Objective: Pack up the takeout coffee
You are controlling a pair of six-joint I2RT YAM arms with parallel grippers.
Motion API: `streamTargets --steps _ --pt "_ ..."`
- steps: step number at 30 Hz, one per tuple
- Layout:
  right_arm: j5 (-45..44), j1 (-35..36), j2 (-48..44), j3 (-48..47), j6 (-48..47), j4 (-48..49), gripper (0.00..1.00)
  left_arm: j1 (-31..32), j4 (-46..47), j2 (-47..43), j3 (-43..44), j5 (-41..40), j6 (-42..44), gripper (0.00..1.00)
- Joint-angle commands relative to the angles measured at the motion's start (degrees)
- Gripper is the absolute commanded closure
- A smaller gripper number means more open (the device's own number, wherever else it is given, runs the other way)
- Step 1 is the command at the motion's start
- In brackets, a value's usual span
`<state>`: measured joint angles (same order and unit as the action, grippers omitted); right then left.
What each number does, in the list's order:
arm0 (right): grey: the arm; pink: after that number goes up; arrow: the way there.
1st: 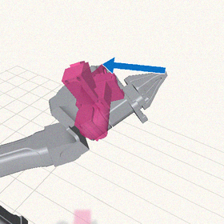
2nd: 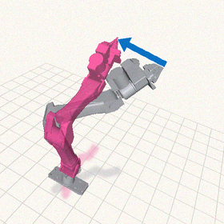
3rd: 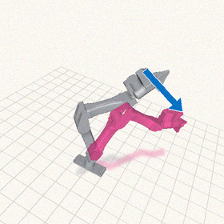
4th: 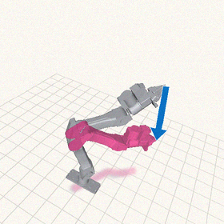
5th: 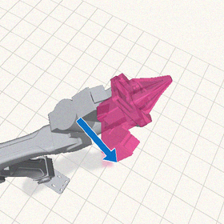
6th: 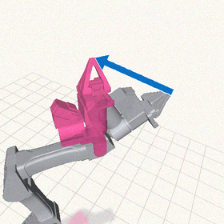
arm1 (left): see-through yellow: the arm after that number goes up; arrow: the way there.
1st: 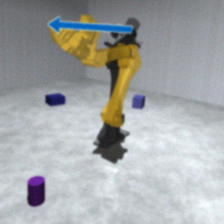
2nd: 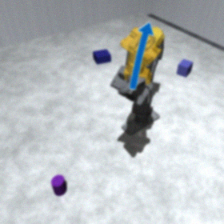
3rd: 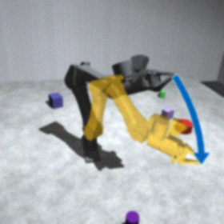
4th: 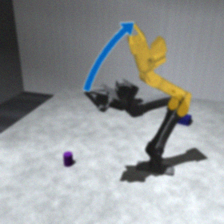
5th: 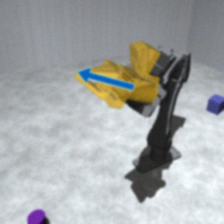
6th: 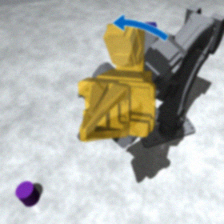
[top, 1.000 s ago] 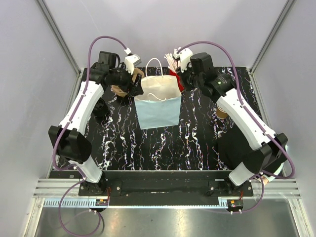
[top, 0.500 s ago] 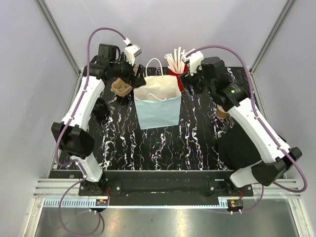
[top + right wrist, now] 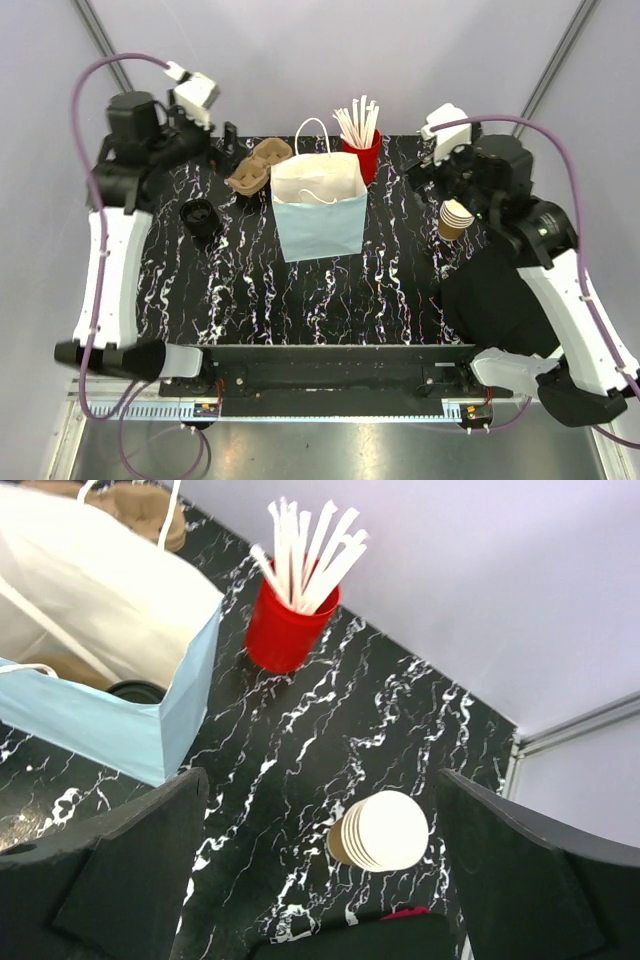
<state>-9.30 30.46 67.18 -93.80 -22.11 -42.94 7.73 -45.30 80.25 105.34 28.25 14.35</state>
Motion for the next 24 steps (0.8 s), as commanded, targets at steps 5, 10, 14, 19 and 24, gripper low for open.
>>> streamTargets --steps 5,10,14,19,24 --pt "1.9 -2.6 -6.0 -1.4 0.7 1.8 0.0 -9.0 7.0 -15.0 -10.5 -3.7 -4.8 0.01" --pt "0.3 -3.6 -7.6 -2.9 2.0 2.5 0.0 -14.6 5.9 -18.5 -11.6 -5.7 -7.0 0.01" --pt "-3.0 -3.7 -10.2 -3.8 2.9 4.6 0.0 -19.9 6.2 -21.3 -12.3 -1.5 -8.1 0.01" --pt "-4.8 -3.7 -13.8 -4.3 3.6 6.5 0.0 -22.9 6.8 -25.0 -13.0 0.8 -8.9 0.01" --pt "-4.4 -3.7 -17.3 -4.0 4.3 8.5 0.0 -22.8 11.8 -31.5 -16.7 -5.5 -9.8 0.01"
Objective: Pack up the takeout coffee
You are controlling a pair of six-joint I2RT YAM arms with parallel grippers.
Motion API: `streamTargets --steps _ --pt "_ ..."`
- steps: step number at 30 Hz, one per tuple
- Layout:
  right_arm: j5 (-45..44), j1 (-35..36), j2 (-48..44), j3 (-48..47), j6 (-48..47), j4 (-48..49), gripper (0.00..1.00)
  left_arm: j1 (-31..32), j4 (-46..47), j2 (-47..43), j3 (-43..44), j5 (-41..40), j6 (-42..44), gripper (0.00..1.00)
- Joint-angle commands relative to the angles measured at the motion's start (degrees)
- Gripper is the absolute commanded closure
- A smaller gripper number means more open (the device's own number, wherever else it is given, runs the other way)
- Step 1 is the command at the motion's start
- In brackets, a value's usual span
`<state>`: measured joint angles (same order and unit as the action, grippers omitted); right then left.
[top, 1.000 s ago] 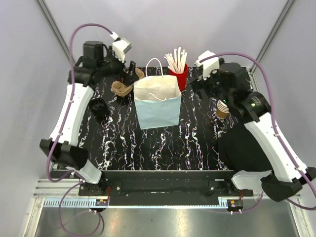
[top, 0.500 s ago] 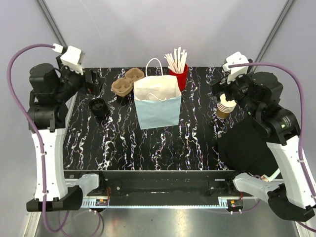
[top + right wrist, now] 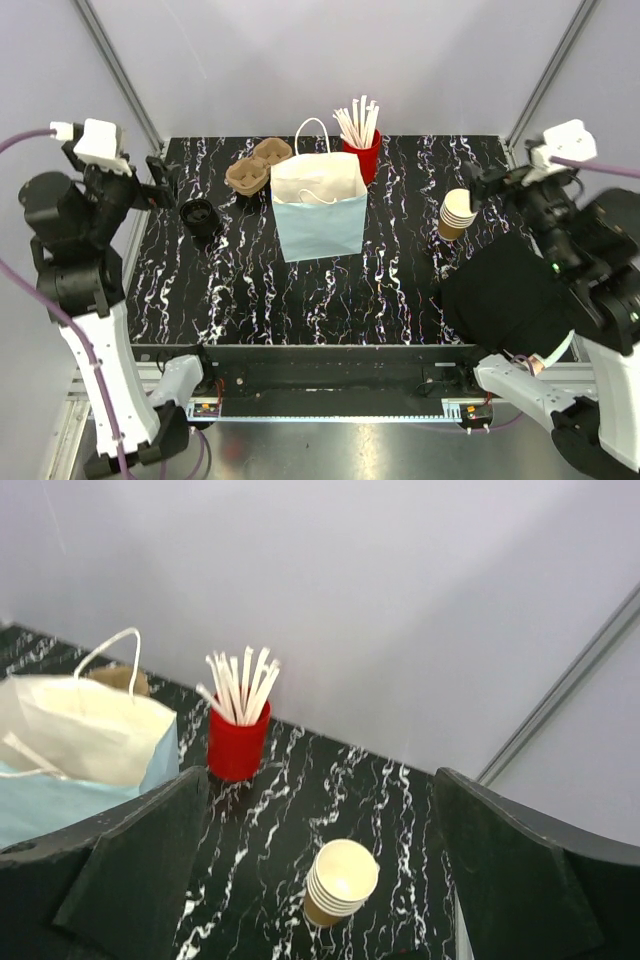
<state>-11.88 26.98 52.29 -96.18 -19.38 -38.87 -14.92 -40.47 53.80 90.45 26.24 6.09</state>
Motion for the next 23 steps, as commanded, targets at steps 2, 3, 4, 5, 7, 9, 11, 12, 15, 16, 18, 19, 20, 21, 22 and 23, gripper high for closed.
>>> streamTargets --steps 2,3,4,5,7,9,11,12,15,16,18,19,20,21,22,23 --pt "-2.0 -0.3 -3.2 -2.9 2.1 4.1 0.0 -0.3 9.9 -8.5 -3.2 -5.7 -2.0 0.01" --pt "-2.2 -0.3 -3.5 -3.1 2.3 4.1 0.0 -0.2 10.0 -9.1 -2.8 -6.5 -2.0 0.01" --pt "-2.3 -0.3 -3.8 -3.6 2.9 4.2 0.0 -0.3 8.5 -9.1 -0.5 -6.6 -2.0 0.01" --pt "-2.3 -0.3 -4.0 -3.7 3.1 4.1 0.0 -0.3 7.9 -9.0 0.4 -6.8 -2.0 0.01" --pt "-1.9 -0.2 -3.9 -4.0 3.8 4.2 0.0 -0.3 7.1 -9.4 1.5 -5.9 -1.6 0.01" --pt "-1.7 -0.3 -3.5 -4.3 4.4 4.2 0.0 -0.3 5.7 -9.5 2.4 -5.6 -1.2 0.01" --pt "-1.8 -0.3 -3.0 -4.4 5.1 4.3 0.0 -0.2 5.1 -9.7 2.7 -4.8 -0.7 0.01" --pt "-2.0 -0.4 -2.9 -4.4 5.4 4.6 0.0 -0.2 4.7 -9.7 2.8 -4.8 -0.7 0.01" --pt "-2.6 -0.6 -2.5 -4.8 6.0 5.0 0.0 -0.2 5.0 -10.2 1.9 -6.2 -0.6 0.01" --pt "-2.4 -0.8 -2.3 -5.0 6.3 4.9 0.0 -0.2 5.1 -10.5 1.7 -6.5 -0.7 0.01" --pt "-1.7 -1.0 -2.0 -5.7 6.6 4.6 0.0 -0.2 5.3 -10.9 1.1 -6.8 -1.1 0.01" --pt "-0.8 -1.0 -2.0 -6.0 6.9 4.3 0.0 -0.2 5.3 -10.9 1.0 -7.1 -1.2 0.01" --pt "-0.3 -0.9 -1.9 -6.2 7.1 4.1 0.0 -0.2 5.3 -11.0 0.9 -7.2 -1.4 0.01" --pt "0.0 -1.0 -2.1 -5.9 7.4 4.1 0.0 -0.2 5.4 -11.2 0.8 -7.2 -1.4 0.01" --pt "0.7 -1.1 -2.1 -5.7 7.8 4.0 0.0 -0.2 5.4 -11.3 0.9 -7.3 -1.4 0.01" --pt "1.2 -1.3 -2.3 -5.4 7.9 4.1 0.0 -0.2 5.4 -11.1 1.0 -7.8 -1.7 0.01"
